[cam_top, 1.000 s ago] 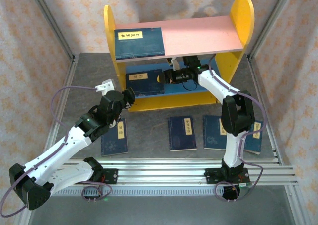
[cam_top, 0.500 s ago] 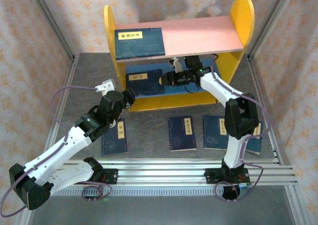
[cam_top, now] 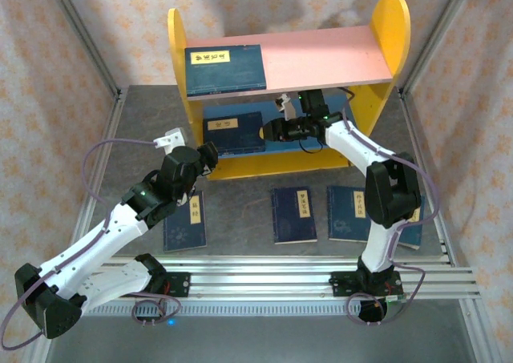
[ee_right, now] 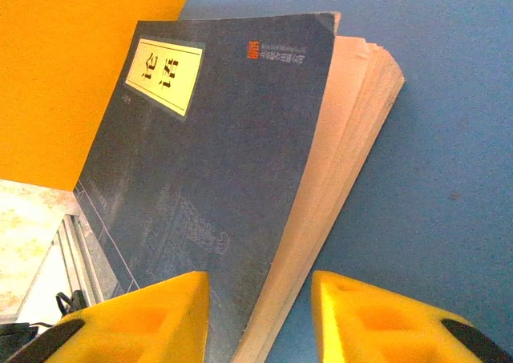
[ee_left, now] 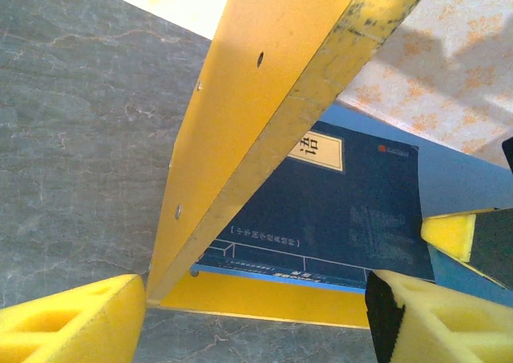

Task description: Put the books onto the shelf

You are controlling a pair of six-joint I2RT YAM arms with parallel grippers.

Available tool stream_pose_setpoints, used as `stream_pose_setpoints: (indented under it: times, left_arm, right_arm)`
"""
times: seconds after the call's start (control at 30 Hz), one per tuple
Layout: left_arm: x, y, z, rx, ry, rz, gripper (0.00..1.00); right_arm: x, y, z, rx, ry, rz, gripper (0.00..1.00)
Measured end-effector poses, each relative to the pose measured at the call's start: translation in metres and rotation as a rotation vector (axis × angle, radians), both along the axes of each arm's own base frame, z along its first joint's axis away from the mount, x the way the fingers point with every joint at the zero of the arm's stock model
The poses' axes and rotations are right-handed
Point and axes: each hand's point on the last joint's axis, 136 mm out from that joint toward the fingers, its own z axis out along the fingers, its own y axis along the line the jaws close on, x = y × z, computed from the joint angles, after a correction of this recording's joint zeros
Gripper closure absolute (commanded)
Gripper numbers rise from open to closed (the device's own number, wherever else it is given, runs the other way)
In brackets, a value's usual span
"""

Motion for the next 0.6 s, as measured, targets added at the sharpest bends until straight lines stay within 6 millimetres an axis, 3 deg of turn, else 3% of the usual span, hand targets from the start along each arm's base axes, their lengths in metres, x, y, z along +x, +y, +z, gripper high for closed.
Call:
stream_pose_setpoints:
  times: [0.6]
  left_arm:
    - [0.0014,-0.0011,-0.0035,0.005,0.010,-0.002,0.27]
  right_arm:
    - [-0.0039,0.0037,-0.0004,0.001,0.001,0.011,0.67]
